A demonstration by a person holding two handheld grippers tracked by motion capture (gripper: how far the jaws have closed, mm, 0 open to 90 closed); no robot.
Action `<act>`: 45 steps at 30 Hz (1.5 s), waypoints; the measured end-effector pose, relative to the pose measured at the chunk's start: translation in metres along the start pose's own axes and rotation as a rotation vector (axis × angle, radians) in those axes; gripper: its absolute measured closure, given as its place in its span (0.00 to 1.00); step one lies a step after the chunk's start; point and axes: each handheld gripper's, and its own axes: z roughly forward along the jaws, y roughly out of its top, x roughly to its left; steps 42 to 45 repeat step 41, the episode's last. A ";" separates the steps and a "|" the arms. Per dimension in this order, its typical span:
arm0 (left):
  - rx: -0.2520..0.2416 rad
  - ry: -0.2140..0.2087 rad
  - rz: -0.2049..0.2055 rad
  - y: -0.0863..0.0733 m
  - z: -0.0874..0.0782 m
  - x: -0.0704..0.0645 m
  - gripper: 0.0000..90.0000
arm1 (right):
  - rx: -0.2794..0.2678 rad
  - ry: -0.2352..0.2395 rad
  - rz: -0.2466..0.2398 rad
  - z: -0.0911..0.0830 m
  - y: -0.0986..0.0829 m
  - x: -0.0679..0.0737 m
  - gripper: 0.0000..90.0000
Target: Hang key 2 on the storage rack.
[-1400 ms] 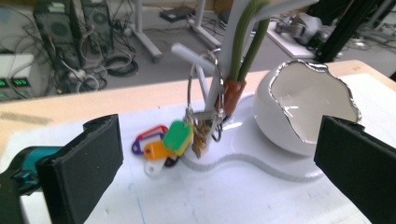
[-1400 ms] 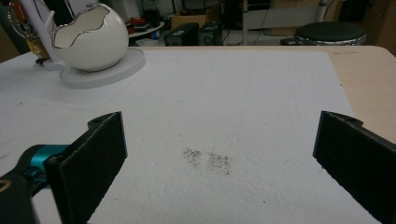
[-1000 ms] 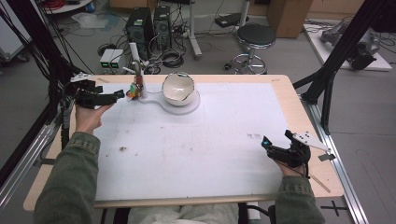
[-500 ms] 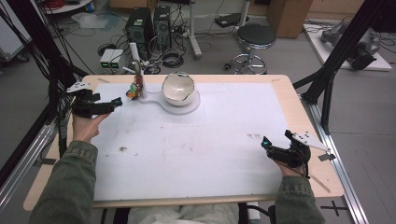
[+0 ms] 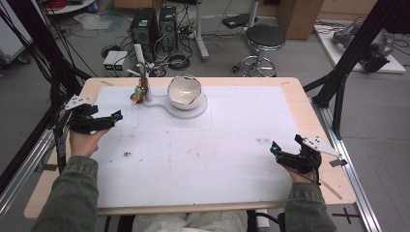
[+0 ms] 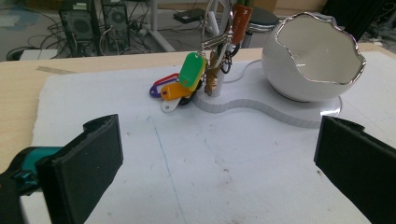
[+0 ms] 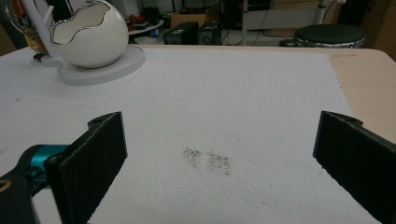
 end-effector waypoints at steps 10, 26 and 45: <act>-0.009 0.079 0.046 -0.018 -0.018 -0.008 0.02 | -0.003 0.000 -0.012 -0.001 0.000 0.001 0.02; -0.171 0.082 -0.016 -0.050 -0.054 -0.005 0.02 | -0.014 0.005 -0.027 -0.001 0.000 0.003 0.02; -0.135 0.058 -0.086 -0.068 -0.055 0.007 0.02 | -0.003 -0.006 -0.038 0.001 0.000 0.003 0.02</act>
